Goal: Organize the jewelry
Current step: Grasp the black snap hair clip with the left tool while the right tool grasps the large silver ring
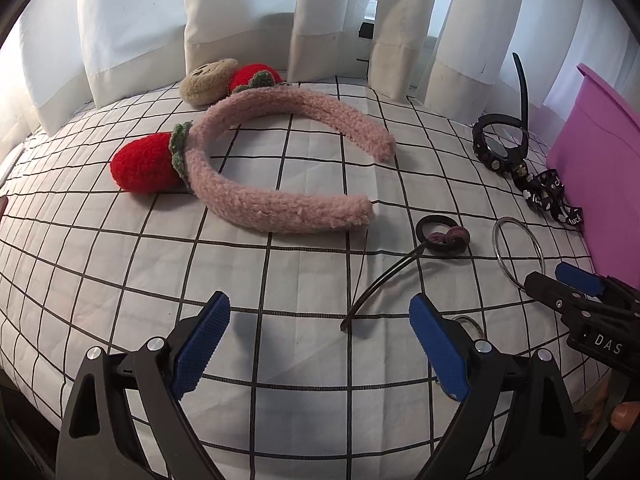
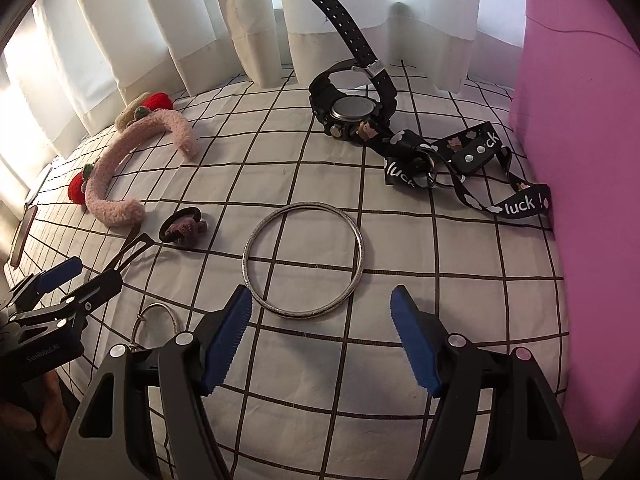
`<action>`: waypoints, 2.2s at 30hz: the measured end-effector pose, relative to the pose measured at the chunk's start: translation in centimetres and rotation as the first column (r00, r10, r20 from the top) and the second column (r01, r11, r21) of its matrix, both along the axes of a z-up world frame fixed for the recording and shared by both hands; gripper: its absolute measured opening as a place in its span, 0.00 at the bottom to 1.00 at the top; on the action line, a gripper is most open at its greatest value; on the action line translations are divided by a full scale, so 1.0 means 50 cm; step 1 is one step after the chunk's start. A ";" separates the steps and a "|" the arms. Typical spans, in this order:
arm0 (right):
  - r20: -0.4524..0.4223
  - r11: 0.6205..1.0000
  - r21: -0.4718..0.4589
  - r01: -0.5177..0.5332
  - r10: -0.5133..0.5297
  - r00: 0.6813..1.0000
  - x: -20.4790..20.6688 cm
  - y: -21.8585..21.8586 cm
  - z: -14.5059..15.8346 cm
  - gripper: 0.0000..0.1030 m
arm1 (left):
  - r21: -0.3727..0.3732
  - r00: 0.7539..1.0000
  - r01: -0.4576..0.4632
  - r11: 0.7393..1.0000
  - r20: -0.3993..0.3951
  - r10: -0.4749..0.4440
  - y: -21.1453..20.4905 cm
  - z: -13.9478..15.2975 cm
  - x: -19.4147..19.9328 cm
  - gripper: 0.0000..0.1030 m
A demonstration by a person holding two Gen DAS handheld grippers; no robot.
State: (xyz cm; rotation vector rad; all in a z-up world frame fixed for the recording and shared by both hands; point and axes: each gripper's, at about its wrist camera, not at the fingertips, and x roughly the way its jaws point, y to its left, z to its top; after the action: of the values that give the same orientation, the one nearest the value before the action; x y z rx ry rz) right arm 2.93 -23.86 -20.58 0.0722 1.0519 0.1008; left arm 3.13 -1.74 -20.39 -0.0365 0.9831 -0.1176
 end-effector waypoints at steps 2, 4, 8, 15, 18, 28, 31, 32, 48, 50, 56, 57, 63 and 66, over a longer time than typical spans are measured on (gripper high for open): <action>0.005 1.000 -0.009 -0.003 0.003 1.000 0.002 0.001 -0.002 0.68 | 0.010 1.000 0.005 1.000 0.004 -0.005 -0.007 -0.004 0.001 0.87; 0.007 1.000 -0.011 -0.002 0.002 1.000 0.007 0.002 -0.003 0.68 | 0.012 1.000 0.009 1.000 0.000 -0.009 -0.012 -0.009 0.005 0.87; 0.015 0.999 -0.044 -0.003 0.003 1.000 0.018 0.006 -0.007 0.69 | 0.036 1.000 0.012 0.999 0.013 -0.013 -0.021 -0.014 0.011 0.88; 0.024 0.993 -0.117 -0.016 0.018 1.000 0.039 0.023 -0.016 0.76 | 0.083 0.999 0.025 0.996 0.028 -0.028 -0.038 -0.022 0.018 0.93; 0.025 0.993 -0.116 -0.018 0.022 0.999 0.044 0.024 -0.018 0.79 | 0.086 0.999 0.027 0.996 0.033 -0.030 -0.040 -0.025 0.021 0.95; 0.020 0.996 -0.067 -0.057 0.059 0.998 0.046 0.026 -0.013 0.79 | 0.085 0.998 0.028 0.996 0.046 -0.032 -0.040 -0.024 0.023 0.95; 0.030 0.995 -0.063 -0.075 0.077 0.997 0.043 0.032 -0.009 0.79 | 0.085 0.998 0.029 0.996 0.047 -0.033 -0.040 -0.024 0.023 0.95; 0.034 0.995 -0.066 -0.079 0.081 0.996 0.043 0.034 -0.007 0.79 | 0.084 0.998 0.029 0.996 0.046 -0.033 -0.040 -0.024 0.023 0.95; 0.059 0.991 -0.119 -0.060 0.067 0.996 0.048 0.038 -0.027 0.92 | 0.085 0.997 0.006 0.996 0.075 -0.012 -0.041 -0.028 0.014 0.95; 0.074 0.991 -0.119 -0.057 0.066 0.995 0.045 0.038 -0.028 0.92 | 0.087 0.997 -0.010 0.996 0.075 0.004 -0.043 -0.028 0.011 0.95; 0.103 0.992 -0.120 -0.040 0.053 0.993 0.043 0.040 -0.029 0.92 | 0.083 0.995 -0.019 0.996 0.095 0.011 -0.046 -0.030 0.005 0.95; 0.102 0.992 -0.122 -0.041 0.053 0.993 0.043 0.040 -0.028 0.92 | 0.083 0.995 -0.016 0.996 0.096 0.008 -0.046 -0.029 0.006 0.94; 0.089 0.990 -0.121 -0.073 0.084 0.992 0.045 0.047 -0.026 0.90 | 0.082 0.992 0.038 0.996 0.120 -0.048 -0.056 -0.022 -0.008 0.75; 0.098 0.989 -0.114 -0.092 0.104 0.990 0.037 0.049 -0.025 0.86 | 0.086 0.988 0.065 0.994 0.136 -0.076 -0.068 -0.018 -0.020 0.58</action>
State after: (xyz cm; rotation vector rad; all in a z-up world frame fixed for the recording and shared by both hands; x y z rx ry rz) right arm 4.77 -21.42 -21.81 -0.0835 0.9549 0.1346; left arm 2.12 -5.13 -21.28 0.0807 0.8487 -0.1433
